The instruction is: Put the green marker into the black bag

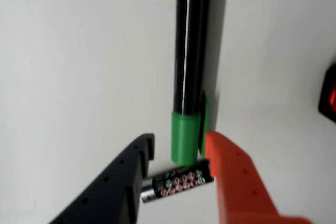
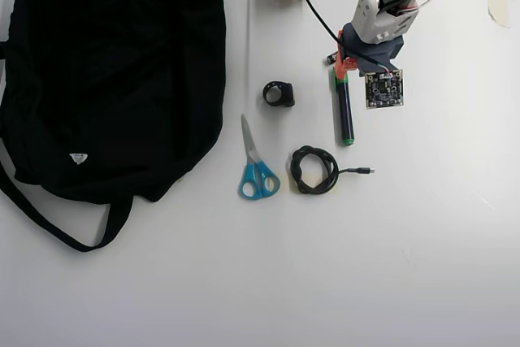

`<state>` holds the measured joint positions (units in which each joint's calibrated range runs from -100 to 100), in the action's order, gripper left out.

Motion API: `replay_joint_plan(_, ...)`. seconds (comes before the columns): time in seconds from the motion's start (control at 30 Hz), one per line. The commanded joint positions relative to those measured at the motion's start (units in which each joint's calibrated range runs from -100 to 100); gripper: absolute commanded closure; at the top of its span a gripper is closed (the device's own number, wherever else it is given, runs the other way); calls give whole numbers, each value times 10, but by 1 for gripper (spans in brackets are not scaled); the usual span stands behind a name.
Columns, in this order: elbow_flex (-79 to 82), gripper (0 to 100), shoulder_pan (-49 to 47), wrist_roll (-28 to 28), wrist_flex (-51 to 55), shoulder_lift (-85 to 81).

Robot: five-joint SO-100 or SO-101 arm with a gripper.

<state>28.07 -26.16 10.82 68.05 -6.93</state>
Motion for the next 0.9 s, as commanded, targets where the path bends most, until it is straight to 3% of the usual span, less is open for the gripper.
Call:
replay_joint_plan(0.0, -11, 80, 7, 4, -10, -2)
replay_joint_plan(0.17, -15, 72, 7, 15, -15, 7)
replay_joint_plan(0.87, -84, 71, -15, 16, -51, 127)
